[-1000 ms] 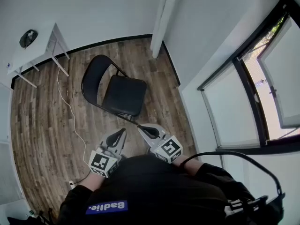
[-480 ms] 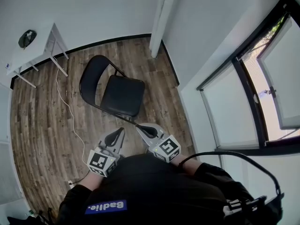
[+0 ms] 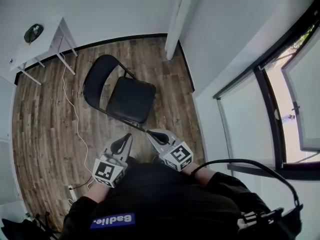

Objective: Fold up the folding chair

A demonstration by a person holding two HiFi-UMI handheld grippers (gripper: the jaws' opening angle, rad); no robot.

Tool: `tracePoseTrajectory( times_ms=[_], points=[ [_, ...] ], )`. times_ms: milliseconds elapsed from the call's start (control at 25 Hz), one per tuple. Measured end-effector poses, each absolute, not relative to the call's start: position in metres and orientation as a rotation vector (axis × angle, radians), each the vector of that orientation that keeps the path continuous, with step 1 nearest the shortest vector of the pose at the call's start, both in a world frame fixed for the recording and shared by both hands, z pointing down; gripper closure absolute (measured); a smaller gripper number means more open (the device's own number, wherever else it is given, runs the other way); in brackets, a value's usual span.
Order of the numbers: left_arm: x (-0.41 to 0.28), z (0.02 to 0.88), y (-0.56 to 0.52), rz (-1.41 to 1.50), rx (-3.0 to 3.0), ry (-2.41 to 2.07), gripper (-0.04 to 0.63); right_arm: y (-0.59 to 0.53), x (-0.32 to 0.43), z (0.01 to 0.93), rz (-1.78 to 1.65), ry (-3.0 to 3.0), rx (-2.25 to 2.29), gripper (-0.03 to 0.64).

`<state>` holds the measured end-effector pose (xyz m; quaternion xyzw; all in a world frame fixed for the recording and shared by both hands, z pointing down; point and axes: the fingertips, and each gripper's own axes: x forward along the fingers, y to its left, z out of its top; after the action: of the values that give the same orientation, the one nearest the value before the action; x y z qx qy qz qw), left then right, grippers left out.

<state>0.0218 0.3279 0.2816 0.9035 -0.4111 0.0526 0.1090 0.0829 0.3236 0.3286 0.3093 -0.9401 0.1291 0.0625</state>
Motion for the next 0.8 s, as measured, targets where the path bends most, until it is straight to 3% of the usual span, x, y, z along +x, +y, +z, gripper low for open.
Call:
tracePoseTrajectory(
  times_ms=[800],
  points=[
    [-0.076,0.305,0.124,0.191,2.726,-0.979,0.592,0.131,-0.002,0.347,0.399,-2.702,1.172,0.615]
  ],
)
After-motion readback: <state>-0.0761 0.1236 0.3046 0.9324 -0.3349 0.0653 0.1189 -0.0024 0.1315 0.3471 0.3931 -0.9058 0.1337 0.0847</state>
